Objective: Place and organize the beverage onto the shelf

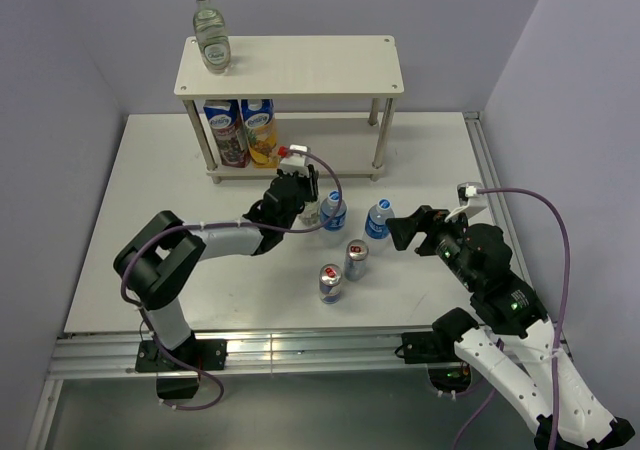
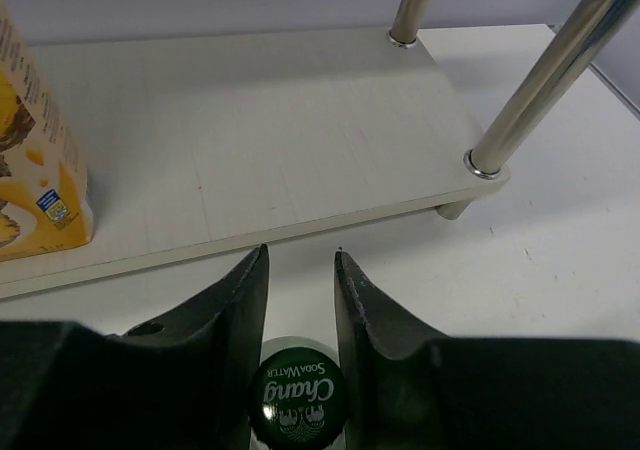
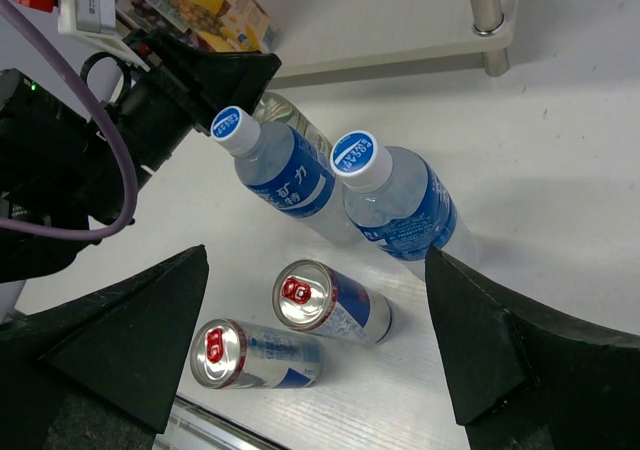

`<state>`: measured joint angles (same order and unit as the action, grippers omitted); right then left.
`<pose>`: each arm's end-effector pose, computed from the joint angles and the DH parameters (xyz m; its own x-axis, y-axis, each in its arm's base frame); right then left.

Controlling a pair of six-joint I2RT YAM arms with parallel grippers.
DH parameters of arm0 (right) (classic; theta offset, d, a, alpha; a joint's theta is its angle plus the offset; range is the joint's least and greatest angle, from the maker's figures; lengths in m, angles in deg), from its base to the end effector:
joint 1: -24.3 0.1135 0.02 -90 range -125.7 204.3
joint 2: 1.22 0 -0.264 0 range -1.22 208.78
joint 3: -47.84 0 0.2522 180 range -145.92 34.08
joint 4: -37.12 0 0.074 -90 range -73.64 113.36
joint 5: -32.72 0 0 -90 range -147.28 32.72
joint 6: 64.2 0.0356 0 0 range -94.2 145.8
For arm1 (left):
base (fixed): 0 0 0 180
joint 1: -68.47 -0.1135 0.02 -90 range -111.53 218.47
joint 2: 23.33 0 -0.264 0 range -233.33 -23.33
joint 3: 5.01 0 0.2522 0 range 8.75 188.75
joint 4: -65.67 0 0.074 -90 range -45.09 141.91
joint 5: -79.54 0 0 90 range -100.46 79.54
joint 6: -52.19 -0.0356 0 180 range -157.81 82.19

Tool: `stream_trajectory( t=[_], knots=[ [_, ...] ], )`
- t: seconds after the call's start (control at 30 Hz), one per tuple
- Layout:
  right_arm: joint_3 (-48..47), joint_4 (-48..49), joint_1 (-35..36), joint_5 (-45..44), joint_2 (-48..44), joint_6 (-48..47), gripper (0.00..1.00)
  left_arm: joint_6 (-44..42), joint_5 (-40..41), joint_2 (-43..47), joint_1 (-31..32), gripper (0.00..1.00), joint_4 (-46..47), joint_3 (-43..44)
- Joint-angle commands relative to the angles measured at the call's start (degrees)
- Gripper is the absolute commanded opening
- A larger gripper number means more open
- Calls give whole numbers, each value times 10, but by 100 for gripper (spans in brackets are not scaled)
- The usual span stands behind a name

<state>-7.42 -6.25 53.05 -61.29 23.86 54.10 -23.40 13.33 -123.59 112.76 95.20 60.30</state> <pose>0.0937 0.0486 0.3272 -0.3753 0.3335 -0.8648 -0.2751 0.8509 0.4475 0.2819 -0.2550 0.2187 -0.1530 -0.1689 -0.9737 0.3236 0.9224 -0.2108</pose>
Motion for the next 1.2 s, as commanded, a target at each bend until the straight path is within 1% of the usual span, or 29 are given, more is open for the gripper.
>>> stream_trajectory(
  t=[0.0,0.07,0.1,0.2,0.23,0.37,0.4,0.43,0.53,0.57,0.6,0.67,0.7,0.77,0.8,0.87,0.9,0.93,0.97,1.0,1.03,1.1,1.17],
  knots=[
    [4,23,4,-4,3,1,96,-5,30,4,8,0,2,19],
    [4,21,4,-6,2,2,96,-13,46,16,11,0,-15,28],
    [4,22,4,-6,1,2,96,-17,52,23,17,0,-48,34],
    [5,22,4,-5,2,2,96,-29,82,61,26,0,-99,63],
    [5,21,4,-5,1,3,96,-37,91,82,26,0,-143,86],
    [5,22,5,-5,-1,2,96,-65,107,133,26,0,-222,149],
    [5,22,4,-5,-3,2,96,-71,109,145,26,0,-239,182],
    [6,22,4,-5,-6,2,96,-83,109,147,25,0,-267,201],
    [6,23,4,-6,-8,3,96,-105,102,151,17,0,-298,276],
    [6,23,4,-6,-8,3,96,-105,96,148,8,0,-333,300],
    [5,23,4,-6,-10,3,96,-105,93,139,2,0,-351,352],
    [6,22,4,-6,-13,3,96,-97,78,126,-20,0,-411,410],
    [5,23,4,-6,-14,3,96,-96,72,111,-28,0,-430,468],
    [7,24,5,-4,-18,3,96,-98,56,90,-53,0,-475,531],
    [10,26,5,-4,-19,3,96,-99,49,64,-61,0,-491,600],
    [12,28,4,-2,-17,4,96,-98,34,26,-89,0,-534,691],
    [12,29,4,-1,-17,4,96,-105,25,-18,-97,0,-570,784],
    [11,27,4,-1,-17,4,96,-111,22,-39,-103,0,-585,828],
    [12,27,4,0,-19,4,96,-115,21,-73,-113,0,-589,894],
    [11,26,4,-2,-21,4,96,-121,17,-83,-119,0,-588,910],
    [12,27,5,-1,-24,4,96,-133,12,-87,-123,0,-561,915],
    [12,26,5,-1,-28,4,96,-157,6,-88,-135,0,-526,896],
    [10,24,4,1,-28,4,96,-157,5,-92,-149,0,-492,879]
  ],
)
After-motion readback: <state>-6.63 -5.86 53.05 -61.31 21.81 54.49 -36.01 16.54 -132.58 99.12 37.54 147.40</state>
